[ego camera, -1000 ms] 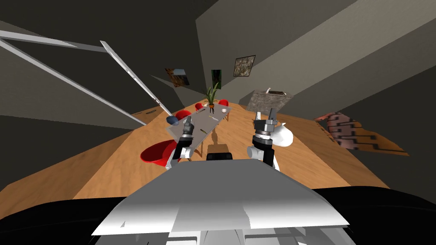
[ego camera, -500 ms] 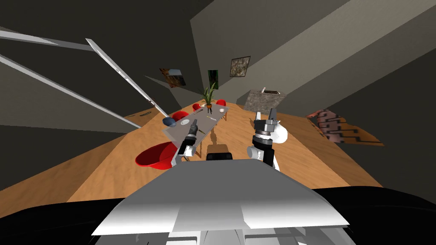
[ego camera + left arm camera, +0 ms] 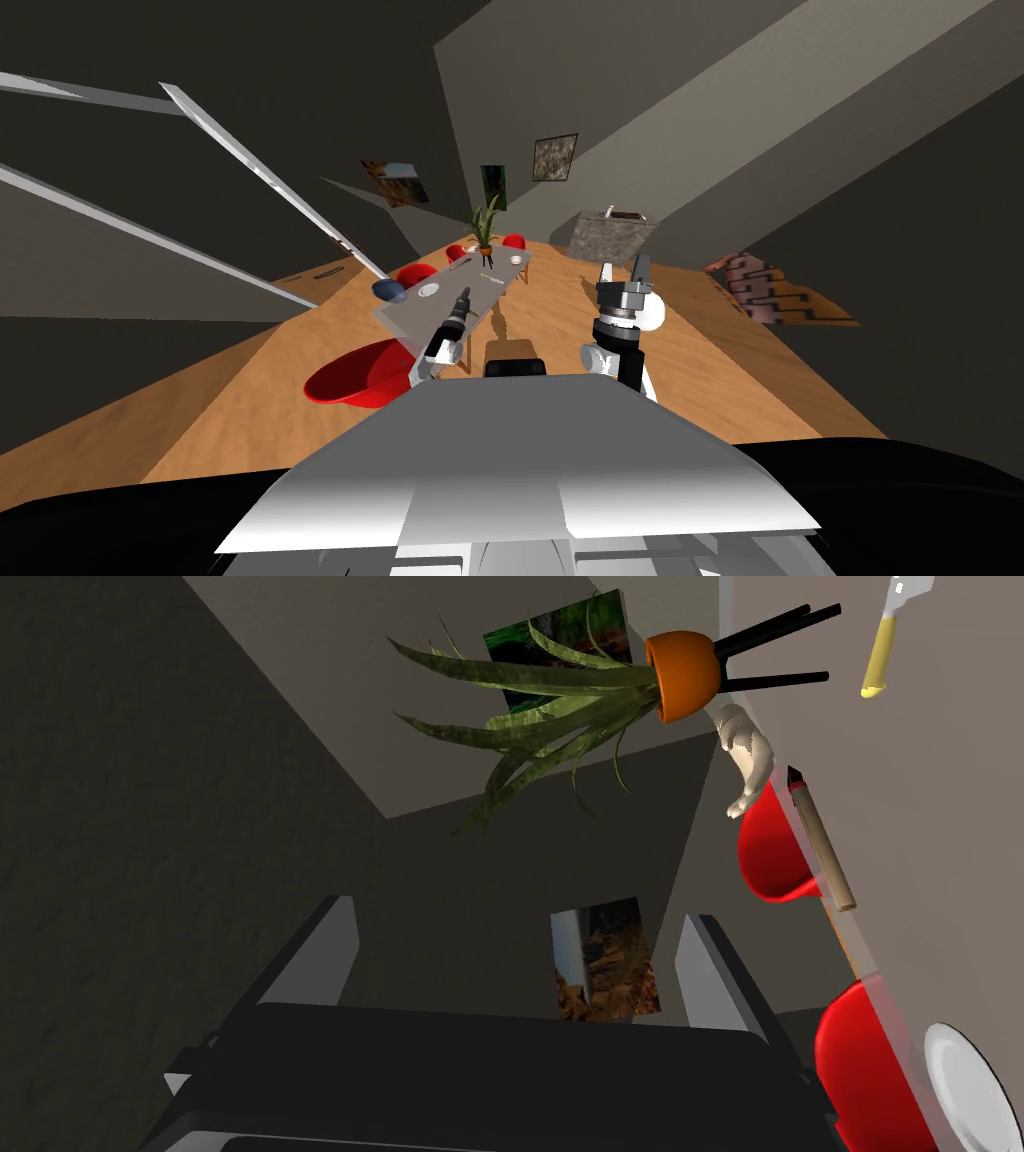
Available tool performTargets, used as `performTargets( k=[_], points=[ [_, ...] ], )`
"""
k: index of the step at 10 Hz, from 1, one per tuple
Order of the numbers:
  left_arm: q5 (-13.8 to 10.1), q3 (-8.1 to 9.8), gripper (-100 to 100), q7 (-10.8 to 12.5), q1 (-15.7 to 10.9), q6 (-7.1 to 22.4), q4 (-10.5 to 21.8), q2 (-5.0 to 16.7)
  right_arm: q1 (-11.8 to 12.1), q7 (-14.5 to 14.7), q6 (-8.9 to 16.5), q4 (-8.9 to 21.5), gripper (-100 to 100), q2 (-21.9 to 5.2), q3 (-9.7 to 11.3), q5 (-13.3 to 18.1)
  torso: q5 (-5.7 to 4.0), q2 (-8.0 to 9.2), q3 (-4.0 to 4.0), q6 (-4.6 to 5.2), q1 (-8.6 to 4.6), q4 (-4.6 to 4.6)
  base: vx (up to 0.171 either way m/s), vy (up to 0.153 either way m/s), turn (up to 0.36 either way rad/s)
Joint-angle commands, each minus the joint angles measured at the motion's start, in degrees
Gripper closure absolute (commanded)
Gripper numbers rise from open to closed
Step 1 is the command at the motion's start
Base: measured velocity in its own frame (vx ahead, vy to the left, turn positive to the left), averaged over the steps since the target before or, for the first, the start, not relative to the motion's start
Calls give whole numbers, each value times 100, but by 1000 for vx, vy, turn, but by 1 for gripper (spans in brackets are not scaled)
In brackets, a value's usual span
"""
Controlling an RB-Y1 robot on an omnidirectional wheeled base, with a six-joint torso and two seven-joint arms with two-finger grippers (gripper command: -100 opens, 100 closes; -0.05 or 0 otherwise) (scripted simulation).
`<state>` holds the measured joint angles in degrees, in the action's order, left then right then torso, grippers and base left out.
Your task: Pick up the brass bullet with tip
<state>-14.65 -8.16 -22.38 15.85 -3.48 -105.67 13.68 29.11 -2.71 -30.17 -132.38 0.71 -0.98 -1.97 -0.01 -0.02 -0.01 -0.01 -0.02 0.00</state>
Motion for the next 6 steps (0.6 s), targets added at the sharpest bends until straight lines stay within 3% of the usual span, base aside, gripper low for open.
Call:
performTargets(
  k=[1,2,3,6],
  points=[
    [-74,-45,-100,-120,-107,79,286,5,0,0,0,0,0,0,0,0,0,0,0,0,0,0,4,-6,-43],
    [-244,-93,-100,-306,-255,282,521,57,1,0,0,0,0,0,0,0,1,-1,-1,-2,2,-1,10,-10,-88],
    [-244,-93,-100,-306,-255,282,645,57,0,0,0,0,0,0,0,0,0,-3,-2,-1,1,-1,12,-7,-64],
    [-591,-168,-100,-670,-563,704,1266,170,1,0,0,0,0,0,0,0,0,-6,-3,-3,1,-2,19,-9,-91]
  ],
)
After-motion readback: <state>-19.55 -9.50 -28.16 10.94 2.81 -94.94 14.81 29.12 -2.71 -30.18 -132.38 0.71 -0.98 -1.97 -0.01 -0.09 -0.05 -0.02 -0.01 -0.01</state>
